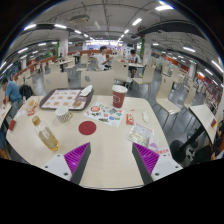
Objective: Pour water
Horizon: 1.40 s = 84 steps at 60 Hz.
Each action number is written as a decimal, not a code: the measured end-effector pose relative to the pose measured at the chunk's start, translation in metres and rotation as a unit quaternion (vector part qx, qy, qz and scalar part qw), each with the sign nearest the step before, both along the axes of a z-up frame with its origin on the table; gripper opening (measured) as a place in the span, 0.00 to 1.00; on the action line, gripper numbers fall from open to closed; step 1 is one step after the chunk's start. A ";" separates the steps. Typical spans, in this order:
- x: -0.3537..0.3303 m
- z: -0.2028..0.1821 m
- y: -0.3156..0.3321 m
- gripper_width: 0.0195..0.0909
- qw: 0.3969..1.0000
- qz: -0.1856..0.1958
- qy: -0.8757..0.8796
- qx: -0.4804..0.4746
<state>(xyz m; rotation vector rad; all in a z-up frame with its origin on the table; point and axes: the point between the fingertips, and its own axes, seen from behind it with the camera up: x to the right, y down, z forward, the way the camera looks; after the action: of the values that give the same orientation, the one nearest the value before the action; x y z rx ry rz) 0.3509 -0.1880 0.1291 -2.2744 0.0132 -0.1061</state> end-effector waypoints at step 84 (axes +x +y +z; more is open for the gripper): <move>-0.234 -0.091 0.096 0.28 0.990 -0.051 0.025 0.126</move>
<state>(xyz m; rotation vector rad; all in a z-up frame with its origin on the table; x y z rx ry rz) 0.1171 -0.0920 0.0379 -2.0236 0.1617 -0.0948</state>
